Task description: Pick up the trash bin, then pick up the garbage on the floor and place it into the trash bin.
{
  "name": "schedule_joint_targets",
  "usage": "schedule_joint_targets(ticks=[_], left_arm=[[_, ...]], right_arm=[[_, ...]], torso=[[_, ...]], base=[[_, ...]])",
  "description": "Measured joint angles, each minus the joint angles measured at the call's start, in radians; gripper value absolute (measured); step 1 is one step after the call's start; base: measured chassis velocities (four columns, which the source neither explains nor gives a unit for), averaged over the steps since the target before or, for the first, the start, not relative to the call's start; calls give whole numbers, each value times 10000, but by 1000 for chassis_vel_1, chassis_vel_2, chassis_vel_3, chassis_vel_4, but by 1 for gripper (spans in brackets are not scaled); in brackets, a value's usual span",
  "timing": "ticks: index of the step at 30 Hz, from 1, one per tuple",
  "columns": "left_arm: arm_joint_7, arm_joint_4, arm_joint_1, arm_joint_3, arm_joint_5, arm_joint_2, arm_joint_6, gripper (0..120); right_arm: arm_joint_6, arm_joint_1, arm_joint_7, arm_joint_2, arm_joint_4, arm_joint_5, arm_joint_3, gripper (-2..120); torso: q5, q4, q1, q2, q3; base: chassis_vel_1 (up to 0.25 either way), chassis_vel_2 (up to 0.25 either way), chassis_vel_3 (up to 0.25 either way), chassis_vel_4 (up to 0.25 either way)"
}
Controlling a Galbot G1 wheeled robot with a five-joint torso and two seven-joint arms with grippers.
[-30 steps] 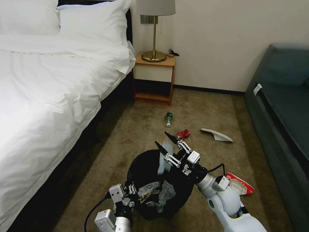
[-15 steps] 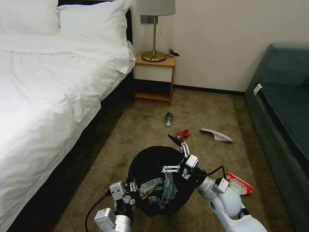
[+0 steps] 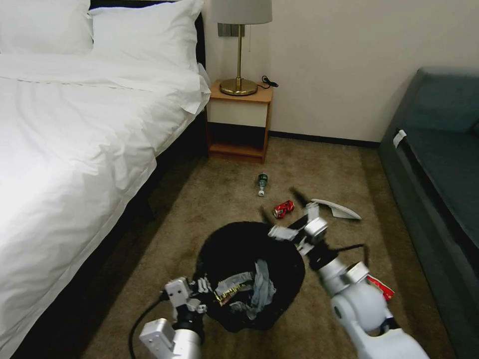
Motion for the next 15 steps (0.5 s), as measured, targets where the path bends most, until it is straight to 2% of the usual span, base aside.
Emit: schedule_joint_targets(ticks=[3, 8, 11, 14, 15], left_arm=[[-22, -272, -7, -308, -163, 58, 12, 4], [-63, -515, -83, -698, -367, 96, 66, 4], [-130, -551, -139, -926, -375, 89, 79, 4], [-302, -548, -201, -1347, -357, 58, 98, 4], [-302, -548, -201, -1347, -357, 58, 98, 4]], right_arm=[[-199, -230, 381, -364, -72, -144, 534, 100], [-209, -715, 414, -982, -540, -149, 1364, 100], [-8, -928, 272, -1244, -915, 1, 1713, 100], [475, -1091, -389, -1508, -1560, 494, 2097, 100], [475, -1091, -389, -1508, -1560, 494, 2097, 100]], torso=[[1, -1, 0, 0, 0], [2, -3, 0, 0, 0], [-1, -2, 0, 0, 0], [1, -3, 0, 0, 0], [1, -3, 0, 0, 0]], base=[[0, 0, 0, 0], [0, 0, 0, 0], [0, 0, 0, 0], [0, 0, 0, 0], [0, 0, 0, 0]])
